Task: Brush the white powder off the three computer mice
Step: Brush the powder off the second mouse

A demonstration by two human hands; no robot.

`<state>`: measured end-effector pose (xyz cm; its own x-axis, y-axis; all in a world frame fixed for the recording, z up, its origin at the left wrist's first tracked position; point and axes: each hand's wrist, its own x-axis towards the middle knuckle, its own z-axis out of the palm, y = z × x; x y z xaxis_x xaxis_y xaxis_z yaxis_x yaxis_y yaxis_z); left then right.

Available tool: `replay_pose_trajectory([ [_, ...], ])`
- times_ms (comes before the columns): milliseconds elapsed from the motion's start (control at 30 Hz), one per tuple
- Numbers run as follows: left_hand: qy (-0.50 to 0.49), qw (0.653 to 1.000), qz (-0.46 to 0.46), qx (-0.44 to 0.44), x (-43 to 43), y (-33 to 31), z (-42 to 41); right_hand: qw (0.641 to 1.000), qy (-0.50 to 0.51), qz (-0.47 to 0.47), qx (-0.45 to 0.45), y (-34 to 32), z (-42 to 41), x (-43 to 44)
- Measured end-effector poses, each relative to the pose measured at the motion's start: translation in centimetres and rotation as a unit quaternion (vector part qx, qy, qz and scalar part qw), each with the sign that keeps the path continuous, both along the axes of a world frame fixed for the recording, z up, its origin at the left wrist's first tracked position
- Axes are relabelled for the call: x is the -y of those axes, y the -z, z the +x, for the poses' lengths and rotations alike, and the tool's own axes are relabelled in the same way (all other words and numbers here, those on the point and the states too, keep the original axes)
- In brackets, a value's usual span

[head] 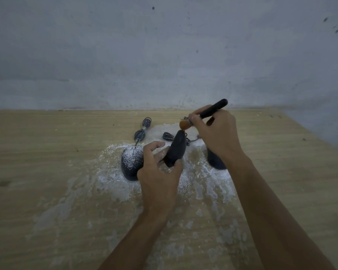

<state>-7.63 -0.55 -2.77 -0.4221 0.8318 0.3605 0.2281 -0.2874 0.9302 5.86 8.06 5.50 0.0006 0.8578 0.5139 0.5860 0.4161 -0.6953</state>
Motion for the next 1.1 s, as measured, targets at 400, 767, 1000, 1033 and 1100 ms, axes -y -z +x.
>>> replay_pose_trajectory([
  [400, 0.011, 0.999, -0.010, 0.044, 0.0, 0.1, -0.2, 0.988, -0.122, -0.067, 0.060, 0.3, 0.4, 1.4],
  [767, 0.015, 0.990, -0.051, 0.134, 0.2, -0.6, -0.2, 0.985, -0.161, -0.056, -0.028, 1.0, 0.7, 2.1],
  [1000, 0.079, 0.914, -0.155, 0.367, -0.6, -1.0, -0.1, 0.993, -0.106, -0.033, -0.034, 2.8, 1.6, 2.5],
  [1033, 0.084, 0.911, -0.156, 0.371, -0.6, -1.1, -0.1, 0.992, -0.115, -0.041, -0.015, 3.0, 1.6, 2.7],
  [1100, 0.090, 0.907, -0.161, 0.378, -0.6, -1.1, 0.1, 0.987, -0.144, -0.078, -0.003, 3.2, 1.8, 2.8],
])
